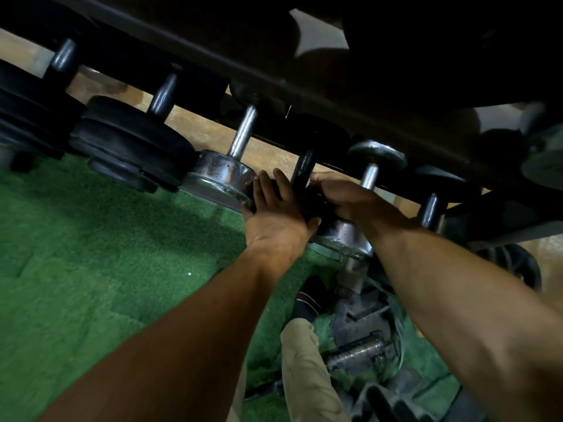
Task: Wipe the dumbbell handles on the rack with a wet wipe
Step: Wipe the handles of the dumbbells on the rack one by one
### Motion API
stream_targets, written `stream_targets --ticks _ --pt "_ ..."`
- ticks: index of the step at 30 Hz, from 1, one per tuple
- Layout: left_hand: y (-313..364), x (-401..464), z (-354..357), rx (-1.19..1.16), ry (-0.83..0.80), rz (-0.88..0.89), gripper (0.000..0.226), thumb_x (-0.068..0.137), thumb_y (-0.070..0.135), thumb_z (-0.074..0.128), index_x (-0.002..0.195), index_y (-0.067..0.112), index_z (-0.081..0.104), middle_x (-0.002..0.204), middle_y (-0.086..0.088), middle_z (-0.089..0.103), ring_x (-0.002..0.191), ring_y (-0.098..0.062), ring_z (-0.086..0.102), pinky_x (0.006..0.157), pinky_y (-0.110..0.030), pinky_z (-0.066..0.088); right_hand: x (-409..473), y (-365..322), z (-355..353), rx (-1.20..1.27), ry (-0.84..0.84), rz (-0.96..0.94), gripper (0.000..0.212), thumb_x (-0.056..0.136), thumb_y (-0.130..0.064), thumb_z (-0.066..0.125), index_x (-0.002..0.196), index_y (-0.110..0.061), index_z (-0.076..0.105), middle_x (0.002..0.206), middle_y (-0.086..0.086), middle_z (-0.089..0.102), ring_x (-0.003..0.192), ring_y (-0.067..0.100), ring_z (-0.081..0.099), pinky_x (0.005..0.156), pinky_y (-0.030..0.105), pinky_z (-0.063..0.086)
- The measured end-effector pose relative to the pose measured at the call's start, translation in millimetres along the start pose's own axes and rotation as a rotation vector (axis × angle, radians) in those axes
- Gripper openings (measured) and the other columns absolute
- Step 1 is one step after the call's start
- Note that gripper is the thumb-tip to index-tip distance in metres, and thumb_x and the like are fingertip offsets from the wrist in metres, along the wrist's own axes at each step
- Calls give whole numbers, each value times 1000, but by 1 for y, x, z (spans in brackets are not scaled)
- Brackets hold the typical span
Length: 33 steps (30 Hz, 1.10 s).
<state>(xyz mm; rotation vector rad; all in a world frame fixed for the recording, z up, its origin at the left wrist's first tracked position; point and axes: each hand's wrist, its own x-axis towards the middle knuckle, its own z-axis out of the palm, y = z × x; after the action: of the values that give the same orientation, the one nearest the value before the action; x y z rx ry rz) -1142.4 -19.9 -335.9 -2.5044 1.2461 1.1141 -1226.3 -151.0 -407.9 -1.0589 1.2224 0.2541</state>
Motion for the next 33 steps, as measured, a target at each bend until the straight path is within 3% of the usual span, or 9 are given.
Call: stream_targets --ticks 2,5,9,13,17,21,25,31,33 --pt "0 0 0 0 4 2 117 92 72 48 156 6 -24 168 -18 -18 156 -32 -13 123 -58 18 3 -1 3 112 33 -11 30 93 2 46 106 -9 71 85 11 67 72 19 62 65 27 51" --pt "0 0 0 0 -4 -1 116 93 72 48 156 7 -24 167 -18 -19 156 -31 -14 123 -58 17 7 -12 5 297 238 -42 31 90 9 47 90 -16 65 62 2 54 52 8 48 45 17 36" --pt "2 0 -1 -1 0 -7 116 92 72 47 157 6 -24 168 -18 -19 156 -31 -13 123 -57 17 -1 -18 1 345 407 -179 23 89 10 54 81 -9 63 57 5 52 42 6 47 47 19 40" --pt "2 0 1 7 19 -7 118 91 73 49 157 5 -23 168 -20 -17 156 -33 -11 124 -53 16 -19 -14 -5 95 409 -318 17 83 6 60 87 -9 68 63 4 61 51 6 56 56 23 46" --pt "1 0 3 15 49 9 118 91 72 49 157 3 -20 168 -21 -15 156 -34 -10 124 -50 17 -14 -28 -12 -636 639 -602 25 91 -19 54 108 -22 72 98 -1 70 90 15 64 77 23 43" --pt "0 0 4 -4 57 18 117 91 71 51 158 3 -17 168 -22 -13 156 -34 -9 125 -51 15 -10 -53 2 -1291 570 -722 25 96 -12 43 113 -13 61 111 11 62 95 34 63 70 33 43" --pt "-2 1 7 -14 69 36 117 91 71 52 158 2 -15 167 -24 -12 156 -36 -8 126 -50 11 -8 -76 26 -1662 488 -525 25 96 -6 45 108 -8 67 118 13 58 98 38 65 64 38 36" --pt "-3 3 11 -49 111 49 117 89 70 55 159 1 -10 167 -25 -9 156 -37 -6 126 -50 13 3 -99 35 -1692 143 -248 24 98 -29 52 86 -11 64 97 13 66 85 33 61 72 34 47" --pt "-4 3 12 -55 118 51 117 90 70 54 159 1 -11 167 -25 -9 156 -36 -6 126 -50 13 5 -104 42 -1623 -43 -189 29 98 -19 50 70 -10 53 80 14 60 76 30 55 73 36 50"
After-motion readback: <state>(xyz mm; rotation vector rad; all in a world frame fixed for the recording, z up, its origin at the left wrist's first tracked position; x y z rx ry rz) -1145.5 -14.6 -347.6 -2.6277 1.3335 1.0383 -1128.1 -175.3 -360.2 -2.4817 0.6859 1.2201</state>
